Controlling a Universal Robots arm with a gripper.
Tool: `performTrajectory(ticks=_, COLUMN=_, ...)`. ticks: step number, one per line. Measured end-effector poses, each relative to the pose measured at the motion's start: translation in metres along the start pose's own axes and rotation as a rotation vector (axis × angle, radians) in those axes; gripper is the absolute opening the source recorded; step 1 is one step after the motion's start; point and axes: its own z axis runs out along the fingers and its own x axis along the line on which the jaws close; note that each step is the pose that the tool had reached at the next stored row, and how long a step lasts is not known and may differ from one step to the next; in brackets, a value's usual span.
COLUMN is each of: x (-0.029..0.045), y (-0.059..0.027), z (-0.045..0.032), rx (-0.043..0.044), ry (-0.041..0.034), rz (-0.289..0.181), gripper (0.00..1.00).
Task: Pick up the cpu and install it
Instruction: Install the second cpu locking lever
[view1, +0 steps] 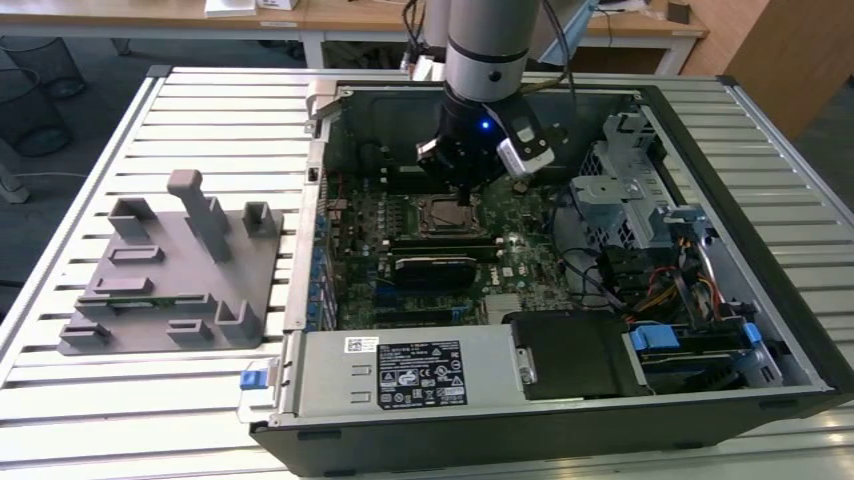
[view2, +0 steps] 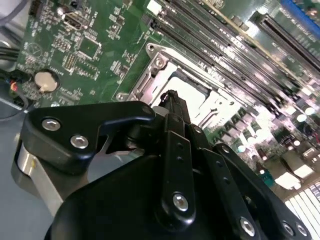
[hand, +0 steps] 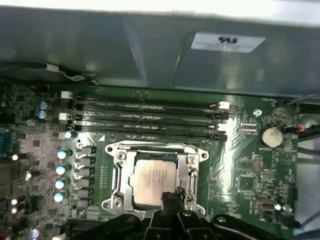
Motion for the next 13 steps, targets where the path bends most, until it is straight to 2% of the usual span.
performTrajectory(ticks=4, x=-0.0001, y=0.0006, z=-0.0153, rx=-0.0021, ry=0.0006, rz=0.000, gripper=0.11)
performTrajectory(ticks=9, x=0.0000, y=-0.0015, z=-0.0172, rx=-0.0030, ry=0.0024, rz=0.000, gripper=0.11)
performTrajectory(ticks=13, x=0.0012, y=-0.0129, z=-0.0175, rx=-0.0032, ry=0.0023, rz=0.000, gripper=0.11)
